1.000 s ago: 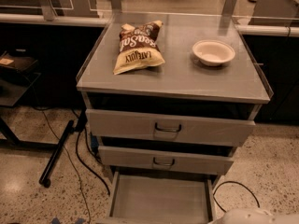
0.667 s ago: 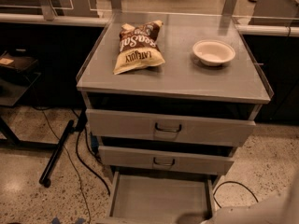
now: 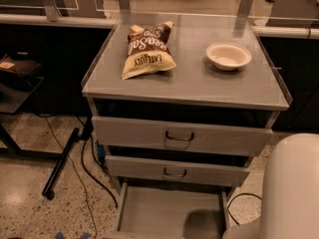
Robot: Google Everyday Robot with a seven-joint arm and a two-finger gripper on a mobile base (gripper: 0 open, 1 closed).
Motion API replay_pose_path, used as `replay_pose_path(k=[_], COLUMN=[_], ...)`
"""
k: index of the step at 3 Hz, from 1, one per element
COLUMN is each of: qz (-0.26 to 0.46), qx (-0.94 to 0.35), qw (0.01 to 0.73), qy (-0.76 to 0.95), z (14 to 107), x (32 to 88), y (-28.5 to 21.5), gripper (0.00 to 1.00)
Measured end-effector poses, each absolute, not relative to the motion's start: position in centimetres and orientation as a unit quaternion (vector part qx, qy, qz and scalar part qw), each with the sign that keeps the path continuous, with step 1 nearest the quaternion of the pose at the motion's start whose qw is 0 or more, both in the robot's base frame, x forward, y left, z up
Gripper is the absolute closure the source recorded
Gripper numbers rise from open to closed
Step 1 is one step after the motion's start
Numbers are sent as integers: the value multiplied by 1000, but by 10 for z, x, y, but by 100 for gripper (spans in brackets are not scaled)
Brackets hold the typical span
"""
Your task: Close bottom drawer
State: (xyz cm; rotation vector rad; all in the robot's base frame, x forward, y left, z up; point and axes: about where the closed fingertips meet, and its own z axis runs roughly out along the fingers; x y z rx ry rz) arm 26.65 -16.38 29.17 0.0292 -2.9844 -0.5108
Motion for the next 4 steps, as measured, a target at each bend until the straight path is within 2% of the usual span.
replay_pose_path(k=[1,3,4], qz=[-186,-175,-172], qx=[-6,-139,-144], qw=[65,78,76], qy=[-980,-972,-972], z=[285,232,228], x=[263,277,281], y=[-172,-252,-257], gripper=[100,100,100])
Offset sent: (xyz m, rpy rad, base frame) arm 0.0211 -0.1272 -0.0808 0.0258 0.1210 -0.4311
